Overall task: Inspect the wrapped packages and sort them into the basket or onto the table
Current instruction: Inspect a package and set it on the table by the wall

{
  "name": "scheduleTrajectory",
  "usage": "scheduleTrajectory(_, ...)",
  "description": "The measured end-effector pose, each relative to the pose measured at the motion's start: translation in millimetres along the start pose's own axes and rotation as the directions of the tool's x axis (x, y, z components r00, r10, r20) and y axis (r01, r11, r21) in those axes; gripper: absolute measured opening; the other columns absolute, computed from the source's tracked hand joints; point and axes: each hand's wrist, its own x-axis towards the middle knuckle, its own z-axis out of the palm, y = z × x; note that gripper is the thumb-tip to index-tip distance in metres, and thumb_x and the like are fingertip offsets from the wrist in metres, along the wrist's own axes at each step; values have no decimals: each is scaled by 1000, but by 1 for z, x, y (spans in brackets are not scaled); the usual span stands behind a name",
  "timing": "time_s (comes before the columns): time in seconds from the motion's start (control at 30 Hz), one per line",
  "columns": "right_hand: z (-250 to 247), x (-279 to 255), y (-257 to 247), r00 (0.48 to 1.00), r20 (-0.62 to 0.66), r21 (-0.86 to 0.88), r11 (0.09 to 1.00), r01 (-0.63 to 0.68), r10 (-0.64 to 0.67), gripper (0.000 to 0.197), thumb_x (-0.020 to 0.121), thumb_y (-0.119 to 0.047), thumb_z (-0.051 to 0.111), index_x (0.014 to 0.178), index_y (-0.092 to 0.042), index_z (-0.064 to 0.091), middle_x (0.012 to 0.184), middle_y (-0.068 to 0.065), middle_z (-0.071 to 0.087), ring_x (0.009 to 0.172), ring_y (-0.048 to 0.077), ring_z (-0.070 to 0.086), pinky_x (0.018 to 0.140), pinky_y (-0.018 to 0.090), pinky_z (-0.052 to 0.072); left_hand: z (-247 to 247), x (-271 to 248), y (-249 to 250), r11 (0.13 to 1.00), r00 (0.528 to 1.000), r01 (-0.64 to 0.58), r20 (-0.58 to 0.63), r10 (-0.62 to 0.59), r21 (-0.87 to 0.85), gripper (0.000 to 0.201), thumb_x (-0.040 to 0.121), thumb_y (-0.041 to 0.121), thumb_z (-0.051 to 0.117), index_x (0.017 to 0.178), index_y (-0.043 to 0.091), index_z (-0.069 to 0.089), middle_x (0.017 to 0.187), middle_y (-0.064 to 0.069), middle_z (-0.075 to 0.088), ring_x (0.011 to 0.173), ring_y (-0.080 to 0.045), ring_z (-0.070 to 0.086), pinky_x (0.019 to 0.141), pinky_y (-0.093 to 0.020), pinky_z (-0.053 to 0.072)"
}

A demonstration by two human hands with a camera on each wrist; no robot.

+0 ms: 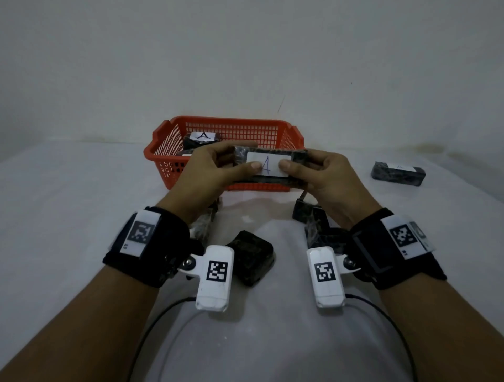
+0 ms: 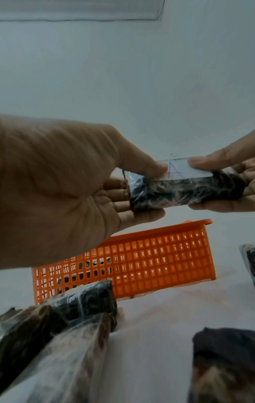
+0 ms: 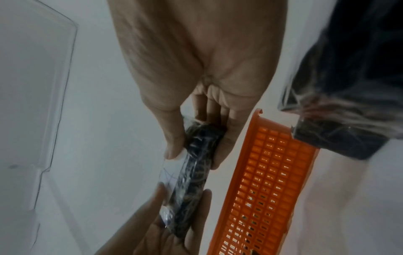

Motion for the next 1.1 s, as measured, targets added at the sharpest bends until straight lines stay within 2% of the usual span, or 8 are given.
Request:
scheduleTrajectory(0.17,6,0,-2,998,-39,-47,998,51,-53,34,84,-16,81,117,-9,75,112,10,80,107,27,77,98,46,60,-5,2,2,998,999,-43,-21,44,49,41,89,3,74,128,8,65,116,-6,76,105,-16,75,87,-28,62)
scheduleTrajectory(0.33,10,-2,-7,996,47,57,996,-75,72,44,88,-31,72,122,-2,71,118,15,77,109,29,75,98,41,60,-7,3,-1,996,996,-81,-40,82,40,45,82,-10,75,125,2,65,120,-7,75,111,-16,73,90,-30,61)
scheduleTrajectory(0.47,7,-2,-7,994,34,146,983,-109,105,30,99,-15,65,120,5,70,117,19,77,110,30,75,92,35,62,-6,3,-2,998,999,-52,18,51,46,46,84,-2,77,127,6,64,123,-3,73,113,-14,72,93,-30,60)
scheduleTrajectory(0.57,4,-2,-6,998,44,128,990,-58,53,34,95,-6,68,126,8,67,125,21,74,116,31,73,98,35,60,-4,4,-4,998,995,64,78,-62,-26,44,87,23,75,128,9,66,121,-7,74,111,-20,74,99,-38,58)
scheduleTrajectory(0.8,7,1,2,994,89,105,992,-64,55,54,77,-16,81,123,10,68,122,25,73,116,37,71,105,45,55,-5,5,-7,998,997,65,42,-65,15,35,91,16,75,124,6,70,115,-8,77,107,-20,75,100,-39,58)
scheduleTrajectory(0.9,6,2,5,999,28,48,998,-37,36,60,65,-23,89,116,3,73,115,21,76,111,34,74,101,41,58,-7,6,-8,995,992,96,80,-96,0,39,90,15,75,127,6,67,120,-9,75,111,-21,74,101,-39,57)
scheduleTrajectory(1.0,5,2,4,996,61,93,994,-64,59,62,67,-14,84,123,7,67,118,21,74,109,31,75,93,33,61,-9,6,-8,996,995,83,59,-86,40,37,89,13,76,125,7,69,118,-8,76,109,-19,74,98,-36,59)
scheduleTrajectory(1.1,2,1,0,995,68,118,989,-85,77,65,69,-12,80,128,10,62,124,23,71,115,32,73,95,35,61,-11,6,-8,995,994,96,55,-97,15,39,88,13,77,126,10,68,120,-7,75,110,-20,74,98,-36,59)
